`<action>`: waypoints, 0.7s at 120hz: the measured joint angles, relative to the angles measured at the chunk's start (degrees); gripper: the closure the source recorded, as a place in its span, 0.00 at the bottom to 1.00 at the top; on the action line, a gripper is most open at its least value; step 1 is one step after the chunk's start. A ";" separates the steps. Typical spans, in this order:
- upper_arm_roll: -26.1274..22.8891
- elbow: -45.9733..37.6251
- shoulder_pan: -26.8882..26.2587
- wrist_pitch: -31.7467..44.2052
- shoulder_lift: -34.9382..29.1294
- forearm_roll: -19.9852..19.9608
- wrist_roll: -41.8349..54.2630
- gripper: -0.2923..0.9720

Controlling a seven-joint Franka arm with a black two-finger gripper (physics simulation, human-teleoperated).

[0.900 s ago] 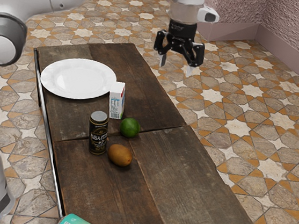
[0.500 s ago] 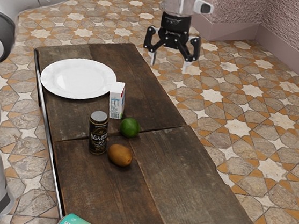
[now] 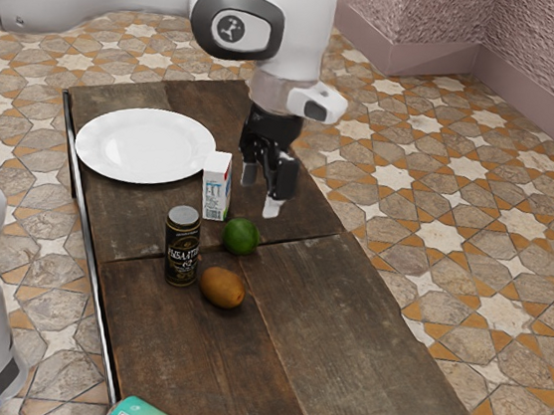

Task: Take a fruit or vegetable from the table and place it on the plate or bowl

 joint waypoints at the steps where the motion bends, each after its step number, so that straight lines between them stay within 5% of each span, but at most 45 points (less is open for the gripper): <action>1: -0.02 -0.77 0.00 0.33 -0.72 0.00 0.48 0.23; 35: -3.13 -14.63 -0.03 9.06 -8.93 0.02 13.83 0.23; 84: -4.16 -21.29 1.79 11.45 -13.88 -0.21 25.71 0.24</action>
